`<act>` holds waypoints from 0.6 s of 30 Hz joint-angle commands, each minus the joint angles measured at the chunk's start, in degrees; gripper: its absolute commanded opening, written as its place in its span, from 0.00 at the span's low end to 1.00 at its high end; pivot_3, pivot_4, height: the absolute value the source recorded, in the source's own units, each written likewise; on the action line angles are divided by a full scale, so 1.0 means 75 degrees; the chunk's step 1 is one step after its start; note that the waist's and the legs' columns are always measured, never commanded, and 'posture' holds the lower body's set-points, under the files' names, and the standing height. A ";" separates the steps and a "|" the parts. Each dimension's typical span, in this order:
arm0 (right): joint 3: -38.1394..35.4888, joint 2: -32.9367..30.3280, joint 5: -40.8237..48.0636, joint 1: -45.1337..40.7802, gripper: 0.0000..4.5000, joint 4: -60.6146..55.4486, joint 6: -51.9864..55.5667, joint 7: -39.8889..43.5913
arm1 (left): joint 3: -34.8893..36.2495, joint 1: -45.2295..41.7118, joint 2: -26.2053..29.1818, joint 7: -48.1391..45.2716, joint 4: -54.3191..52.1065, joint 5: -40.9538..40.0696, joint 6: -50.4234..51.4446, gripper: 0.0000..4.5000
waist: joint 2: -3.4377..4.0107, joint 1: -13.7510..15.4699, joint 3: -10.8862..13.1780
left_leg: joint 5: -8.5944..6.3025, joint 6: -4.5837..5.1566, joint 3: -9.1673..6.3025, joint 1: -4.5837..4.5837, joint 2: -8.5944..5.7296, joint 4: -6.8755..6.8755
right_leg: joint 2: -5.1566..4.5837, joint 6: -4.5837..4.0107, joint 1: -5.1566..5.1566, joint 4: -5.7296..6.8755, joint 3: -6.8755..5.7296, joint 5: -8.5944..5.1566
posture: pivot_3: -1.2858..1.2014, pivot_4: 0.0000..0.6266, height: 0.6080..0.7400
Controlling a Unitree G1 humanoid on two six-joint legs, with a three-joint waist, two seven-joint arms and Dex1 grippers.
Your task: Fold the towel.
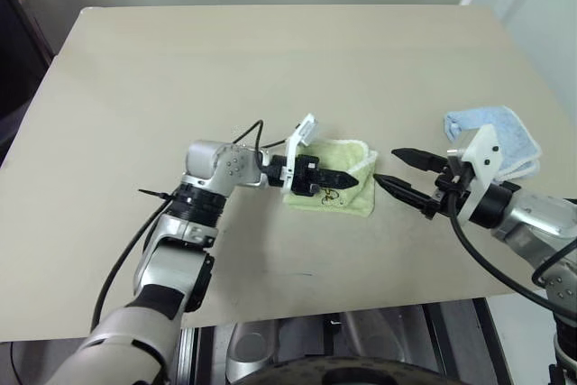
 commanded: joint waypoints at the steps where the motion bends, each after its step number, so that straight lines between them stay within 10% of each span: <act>1: -0.0221 -0.0131 0.0047 -0.0025 0.65 -0.0256 -0.0097 -0.0074 | 0.0104 -0.0001 -0.0084 -0.0313 -0.0141 0.0032 -0.0272 0.24 | 0.0000 0.0003 0.0000 | 0.0000 0.0001 0.0000 0.0000 0.0000 0.0000 | 0.0000 0.0001 0.0000 -0.0001 0.0000 0.0001 | 0.52 0.24 0.72; 11: -0.0138 -0.0201 0.0020 -0.0115 0.65 -0.0118 -0.0158 0.0025 | 0.0490 0.0042 0.0234 -0.0648 -0.0658 -0.0265 -0.0001 1.00 | 0.0000 0.0004 0.0000 | 0.0001 0.0006 0.0004 0.0000 0.0000 0.0000 | -0.0001 0.0006 0.0001 -0.0001 0.0001 0.0003 | 0.52 0.24 0.72; 18: -0.0148 -0.0241 0.0603 -0.0340 0.57 -0.0051 0.0119 0.0187 | 0.0915 0.0496 0.0871 -0.0712 -0.2535 0.0520 -0.2562 1.00 | 0.0003 -0.0009 -0.0001 | 0.0002 0.0007 0.0009 0.0000 0.0000 -0.0001 | -0.0001 0.0008 0.0000 -0.0005 0.0001 0.0002 | 0.52 0.24 0.72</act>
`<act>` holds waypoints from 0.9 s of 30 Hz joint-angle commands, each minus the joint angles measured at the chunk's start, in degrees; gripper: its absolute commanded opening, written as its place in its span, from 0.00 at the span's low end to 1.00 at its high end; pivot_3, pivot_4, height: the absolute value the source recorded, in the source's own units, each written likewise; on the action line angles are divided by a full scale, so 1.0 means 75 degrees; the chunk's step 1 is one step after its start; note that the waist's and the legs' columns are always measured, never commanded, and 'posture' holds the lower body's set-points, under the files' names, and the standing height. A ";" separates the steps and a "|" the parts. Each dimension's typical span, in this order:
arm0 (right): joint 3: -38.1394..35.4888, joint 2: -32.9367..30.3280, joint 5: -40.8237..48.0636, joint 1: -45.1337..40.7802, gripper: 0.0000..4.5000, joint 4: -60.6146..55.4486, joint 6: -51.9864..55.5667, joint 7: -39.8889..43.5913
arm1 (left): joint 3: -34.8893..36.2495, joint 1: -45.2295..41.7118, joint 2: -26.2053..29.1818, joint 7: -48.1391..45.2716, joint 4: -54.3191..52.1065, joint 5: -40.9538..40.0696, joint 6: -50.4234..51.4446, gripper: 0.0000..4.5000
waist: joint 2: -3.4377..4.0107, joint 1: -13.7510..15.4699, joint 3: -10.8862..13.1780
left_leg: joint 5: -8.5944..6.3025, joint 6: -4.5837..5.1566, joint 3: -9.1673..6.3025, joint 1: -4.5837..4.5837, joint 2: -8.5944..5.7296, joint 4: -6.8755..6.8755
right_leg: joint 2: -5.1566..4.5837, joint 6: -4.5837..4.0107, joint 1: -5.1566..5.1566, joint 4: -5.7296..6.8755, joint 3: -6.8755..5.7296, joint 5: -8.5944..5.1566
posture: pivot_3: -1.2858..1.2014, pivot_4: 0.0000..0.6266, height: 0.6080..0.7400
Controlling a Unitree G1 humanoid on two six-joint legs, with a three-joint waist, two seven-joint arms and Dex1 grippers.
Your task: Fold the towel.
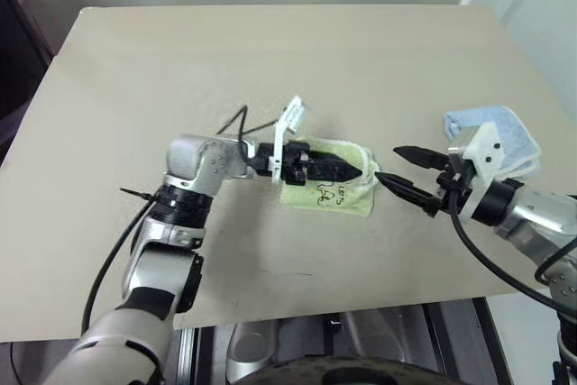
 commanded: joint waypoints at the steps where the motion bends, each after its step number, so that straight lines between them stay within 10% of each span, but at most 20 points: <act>1: -0.0154 -0.0028 0.0482 -0.0179 0.51 -0.0120 0.0056 0.0140 | 0.0234 0.0481 0.0223 -0.0466 -0.0933 0.0593 -0.2221 1.00 | 0.0003 -0.0007 -0.0002 | 0.0000 0.0001 0.0001 0.0001 0.0000 0.0000 | 0.0001 0.0000 -0.0001 -0.0001 0.0001 -0.0001 | 0.52 0.24 0.72; 8: 0.0217 0.0415 0.0659 -0.0863 0.00 0.0329 -0.0011 -0.0080 | 0.0519 0.0894 0.0435 -0.0510 -0.0289 0.1261 -0.3958 0.71 | 0.0004 -0.0001 -0.0001 | -0.0004 0.0017 -0.0003 -0.0001 0.0001 0.0002 | -0.0001 -0.0003 -0.0001 0.0000 0.0001 0.0000 | 0.52 0.24 0.72; 16: 0.1045 0.1281 -0.0084 -0.1548 0.00 0.1478 -0.0562 -0.0214 | 0.0266 0.1515 0.0227 -0.0838 -0.0062 0.1672 -0.5170 0.04 | 0.0006 -0.0031 -0.0002 | -0.0012 0.0028 -0.0006 -0.0036 0.0002 0.0002 | -0.0005 -0.0005 -0.0035 0.0000 -0.0001 0.0001 | 0.52 0.24 0.72; 27: 0.2296 0.2072 -0.1618 -0.1663 0.00 0.2838 -0.1502 -0.0145 | -0.0455 0.1822 -0.0249 -0.1428 0.1577 0.2965 -0.7842 0.01 | 0.0014 -0.0066 -0.0005 | -0.0013 0.0034 -0.0017 -0.0053 0.0004 0.0012 | -0.0008 0.0006 -0.0048 0.0000 -0.0005 0.0040 | 0.52 0.24 0.72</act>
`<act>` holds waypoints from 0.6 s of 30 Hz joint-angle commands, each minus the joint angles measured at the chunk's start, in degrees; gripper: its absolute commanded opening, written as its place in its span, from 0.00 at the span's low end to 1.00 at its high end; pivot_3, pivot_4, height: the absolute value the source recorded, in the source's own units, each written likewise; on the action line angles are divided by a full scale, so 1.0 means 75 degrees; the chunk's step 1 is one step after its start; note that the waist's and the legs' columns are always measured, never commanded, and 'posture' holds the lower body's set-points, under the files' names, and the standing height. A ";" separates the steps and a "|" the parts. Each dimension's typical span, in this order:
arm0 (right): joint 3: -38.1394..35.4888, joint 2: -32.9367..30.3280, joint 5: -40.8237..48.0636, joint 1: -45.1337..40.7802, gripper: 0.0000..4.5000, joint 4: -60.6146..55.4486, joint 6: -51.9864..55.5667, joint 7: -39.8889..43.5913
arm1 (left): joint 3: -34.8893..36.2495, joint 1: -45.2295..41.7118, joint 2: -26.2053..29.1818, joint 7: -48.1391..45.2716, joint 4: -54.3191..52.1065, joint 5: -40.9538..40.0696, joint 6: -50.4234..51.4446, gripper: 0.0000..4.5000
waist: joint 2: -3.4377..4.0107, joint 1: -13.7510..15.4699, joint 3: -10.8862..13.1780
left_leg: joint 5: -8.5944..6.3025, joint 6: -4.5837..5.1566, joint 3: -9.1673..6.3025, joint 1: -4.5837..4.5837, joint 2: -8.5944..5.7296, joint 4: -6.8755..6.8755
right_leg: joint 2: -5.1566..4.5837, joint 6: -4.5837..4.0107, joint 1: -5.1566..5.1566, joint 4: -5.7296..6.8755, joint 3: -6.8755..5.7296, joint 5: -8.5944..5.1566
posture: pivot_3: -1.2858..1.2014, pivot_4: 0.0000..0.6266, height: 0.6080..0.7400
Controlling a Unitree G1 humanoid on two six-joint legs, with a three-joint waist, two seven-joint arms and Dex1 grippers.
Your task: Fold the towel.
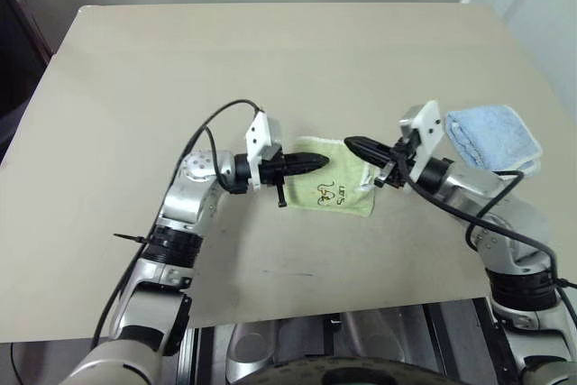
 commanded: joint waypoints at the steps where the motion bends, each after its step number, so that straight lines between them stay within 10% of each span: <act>1: 0.0355 0.0117 -0.0580 0.0108 0.00 0.0400 -0.0564 0.0122 | -0.0087 -0.0082 -0.0232 -0.0134 0.0736 0.0312 -0.0846 0.01 | 0.0001 -0.0002 -0.0001 | 0.0000 0.0000 -0.0001 0.0001 0.0000 0.0001 | 0.0000 0.0000 0.0001 0.0000 0.0000 0.0000 | 0.52 0.24 0.72; 15: 0.0918 0.0140 -0.2316 0.0713 0.00 0.1525 -0.1714 0.0058 | -0.0190 -0.0195 -0.0832 -0.0266 0.1649 0.0697 -0.1565 0.01 | 0.0031 0.0013 -0.0019 | 0.0001 0.0022 -0.0012 0.0025 -0.0006 0.0020 | -0.0005 0.0010 0.0054 -0.0017 -0.0002 -0.0012 | 0.52 0.24 0.72; 18: 0.0623 0.0120 -0.1932 0.0560 0.00 0.1155 -0.1493 0.0278 | -0.0194 -0.0158 -0.0401 -0.0568 0.1141 0.0645 -0.1156 0.14 | 0.0032 -0.0004 -0.0019 | 0.0000 0.0022 -0.0011 0.0017 -0.0006 0.0020 | -0.0005 0.0009 0.0047 -0.0018 -0.0002 -0.0012 | 0.52 0.24 0.72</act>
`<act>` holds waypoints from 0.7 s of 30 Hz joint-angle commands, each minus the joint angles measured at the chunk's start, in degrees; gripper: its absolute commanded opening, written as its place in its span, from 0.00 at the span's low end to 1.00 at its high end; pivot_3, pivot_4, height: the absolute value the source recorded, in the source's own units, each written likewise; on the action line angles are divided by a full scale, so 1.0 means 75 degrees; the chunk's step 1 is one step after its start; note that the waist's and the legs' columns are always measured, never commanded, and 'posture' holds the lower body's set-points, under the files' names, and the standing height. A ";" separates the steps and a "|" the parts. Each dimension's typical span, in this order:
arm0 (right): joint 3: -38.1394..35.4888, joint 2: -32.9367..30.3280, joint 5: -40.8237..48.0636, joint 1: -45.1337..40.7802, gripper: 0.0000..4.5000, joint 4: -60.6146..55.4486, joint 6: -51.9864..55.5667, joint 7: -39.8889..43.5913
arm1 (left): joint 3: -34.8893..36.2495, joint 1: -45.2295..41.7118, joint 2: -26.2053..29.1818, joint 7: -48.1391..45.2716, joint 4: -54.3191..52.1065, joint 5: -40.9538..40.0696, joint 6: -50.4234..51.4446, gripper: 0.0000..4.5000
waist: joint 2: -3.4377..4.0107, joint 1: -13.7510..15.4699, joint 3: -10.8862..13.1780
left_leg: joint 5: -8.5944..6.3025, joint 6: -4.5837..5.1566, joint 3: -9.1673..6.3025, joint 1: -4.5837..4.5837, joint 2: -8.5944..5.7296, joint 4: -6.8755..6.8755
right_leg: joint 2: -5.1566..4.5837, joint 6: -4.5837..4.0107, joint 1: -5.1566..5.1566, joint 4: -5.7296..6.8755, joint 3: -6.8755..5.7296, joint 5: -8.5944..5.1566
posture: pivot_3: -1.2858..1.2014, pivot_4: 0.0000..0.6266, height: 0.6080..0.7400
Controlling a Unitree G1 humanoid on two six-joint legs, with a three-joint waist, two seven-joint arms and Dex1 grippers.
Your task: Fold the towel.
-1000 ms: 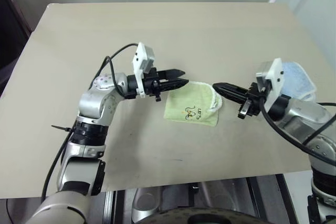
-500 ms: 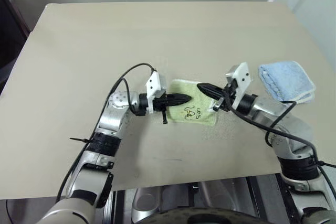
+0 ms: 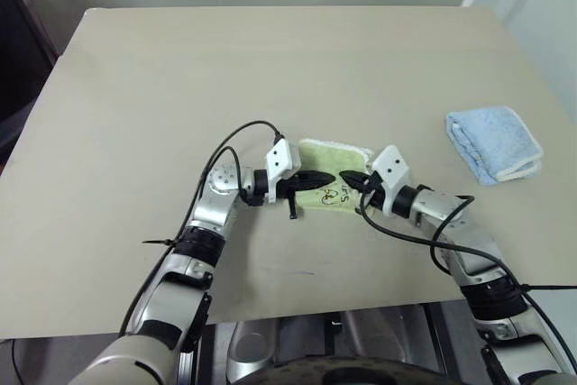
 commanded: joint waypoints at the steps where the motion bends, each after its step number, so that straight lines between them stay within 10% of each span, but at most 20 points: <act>1: -0.0528 -0.0072 0.0503 -0.0148 0.00 -0.0503 0.0330 0.0276 | 0.0090 0.0044 0.0353 -0.0401 -0.0917 -0.0441 0.0887 0.20 | 0.0002 -0.0020 0.0001 | 0.0000 -0.0001 0.0003 -0.0008 0.0001 -0.0001 | 0.0000 -0.0002 -0.0010 0.0000 0.0000 0.0000 | 0.52 0.24 0.72; 11: -0.1780 -0.0776 0.2298 -0.0340 0.04 -0.2370 0.1790 0.0854 | 0.1356 -0.0502 0.1307 -0.0320 -0.2639 -0.2631 0.4539 0.97 | 0.0006 -0.0036 0.0004 | 0.0001 -0.0003 0.0013 -0.0055 0.0004 -0.0004 | 0.0000 -0.0081 -0.0053 -0.0001 -0.0002 0.0034 | 0.52 0.24 0.72; 21: -0.2546 -0.1589 0.3389 0.0243 0.72 -0.3209 0.2326 0.1140 | 0.1617 -0.0375 0.2144 -0.0670 -0.2171 -0.2888 0.5369 1.00 | 0.0006 -0.0035 0.0004 | 0.0003 -0.0006 0.0014 -0.0067 0.0004 -0.0005 | 0.0000 -0.0085 -0.0071 0.0002 0.0000 0.0031 | 0.52 0.24 0.72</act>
